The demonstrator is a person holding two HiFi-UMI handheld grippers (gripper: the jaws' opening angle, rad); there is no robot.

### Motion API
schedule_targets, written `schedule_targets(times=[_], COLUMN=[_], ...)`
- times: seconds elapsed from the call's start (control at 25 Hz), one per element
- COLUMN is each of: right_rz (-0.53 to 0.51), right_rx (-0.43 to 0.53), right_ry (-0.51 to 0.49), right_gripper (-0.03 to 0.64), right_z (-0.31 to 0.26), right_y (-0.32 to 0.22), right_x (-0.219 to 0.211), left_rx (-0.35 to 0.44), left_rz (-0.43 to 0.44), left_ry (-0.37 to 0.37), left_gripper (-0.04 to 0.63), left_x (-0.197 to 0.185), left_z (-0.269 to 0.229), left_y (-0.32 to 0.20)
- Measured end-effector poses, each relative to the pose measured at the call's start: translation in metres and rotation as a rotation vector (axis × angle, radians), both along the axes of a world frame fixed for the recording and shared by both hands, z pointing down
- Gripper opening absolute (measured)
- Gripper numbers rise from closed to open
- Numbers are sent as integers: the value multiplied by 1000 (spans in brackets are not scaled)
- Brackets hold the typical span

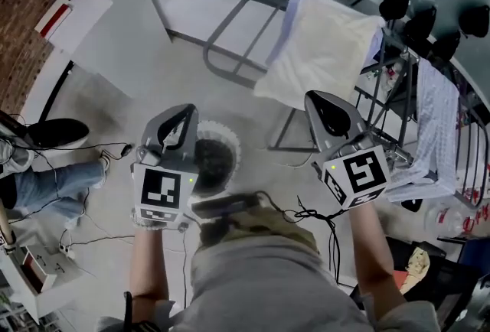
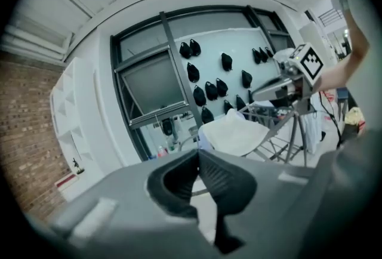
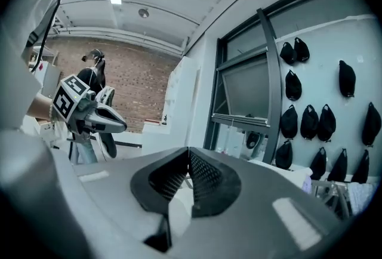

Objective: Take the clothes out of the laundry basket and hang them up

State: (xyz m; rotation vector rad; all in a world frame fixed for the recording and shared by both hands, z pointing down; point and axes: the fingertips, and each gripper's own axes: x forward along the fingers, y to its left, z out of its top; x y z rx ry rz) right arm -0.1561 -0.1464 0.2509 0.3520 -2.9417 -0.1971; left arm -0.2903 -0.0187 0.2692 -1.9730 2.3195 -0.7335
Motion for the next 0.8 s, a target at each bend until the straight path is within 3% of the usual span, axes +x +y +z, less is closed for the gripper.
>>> schedule_targets(times=[0.24,0.8], right_rz=[-44,-74], right_rx=[-63,-46], right_ry=[15,94], right_gripper=[5,5], right_z=[23,42], right_y=[38,83], right_x=[-16,-48], left_rx=[-31,-79], left_rz=[2,25], left_ry=[29,95], left_gripper=[-8,-8], left_x=[-1,-18], left_z=[22,46], left_y=[30,62])
